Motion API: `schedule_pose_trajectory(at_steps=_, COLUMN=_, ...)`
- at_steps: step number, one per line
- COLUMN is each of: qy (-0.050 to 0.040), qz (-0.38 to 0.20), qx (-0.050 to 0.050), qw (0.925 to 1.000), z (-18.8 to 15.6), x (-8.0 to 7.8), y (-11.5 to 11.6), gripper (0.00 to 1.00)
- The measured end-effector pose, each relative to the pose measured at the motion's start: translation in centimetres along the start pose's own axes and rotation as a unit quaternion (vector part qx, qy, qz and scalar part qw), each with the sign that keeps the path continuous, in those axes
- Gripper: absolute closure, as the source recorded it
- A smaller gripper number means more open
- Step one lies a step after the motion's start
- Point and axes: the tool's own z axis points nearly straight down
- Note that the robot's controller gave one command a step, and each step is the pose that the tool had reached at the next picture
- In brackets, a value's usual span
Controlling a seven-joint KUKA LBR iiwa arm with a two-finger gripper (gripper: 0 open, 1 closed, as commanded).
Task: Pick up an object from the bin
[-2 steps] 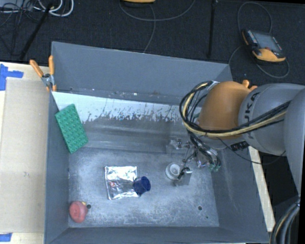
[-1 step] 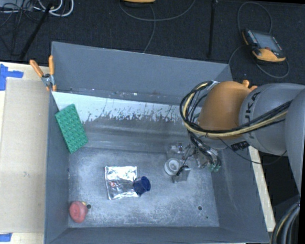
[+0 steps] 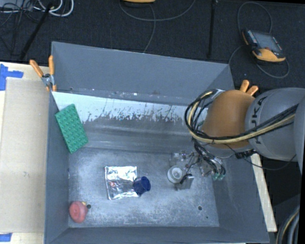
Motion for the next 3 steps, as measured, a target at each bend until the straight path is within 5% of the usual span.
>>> schedule_pose_trajectory(at_steps=1, qy=-0.0056, qz=-0.021, qx=0.001, qw=0.9998, z=-11.9, x=-2.4, y=1.6, gripper=1.0)
schedule_pose_trajectory(at_steps=2, qy=-0.0019, qz=-0.202, qx=0.001, qw=0.9794, z=-16.0, x=0.5, y=2.6, gripper=1.0)
schedule_pose_trajectory(at_steps=3, qy=0.0039, qz=-0.173, qx=-0.003, qw=0.9849, z=-6.8, x=1.5, y=8.1, gripper=1.0)
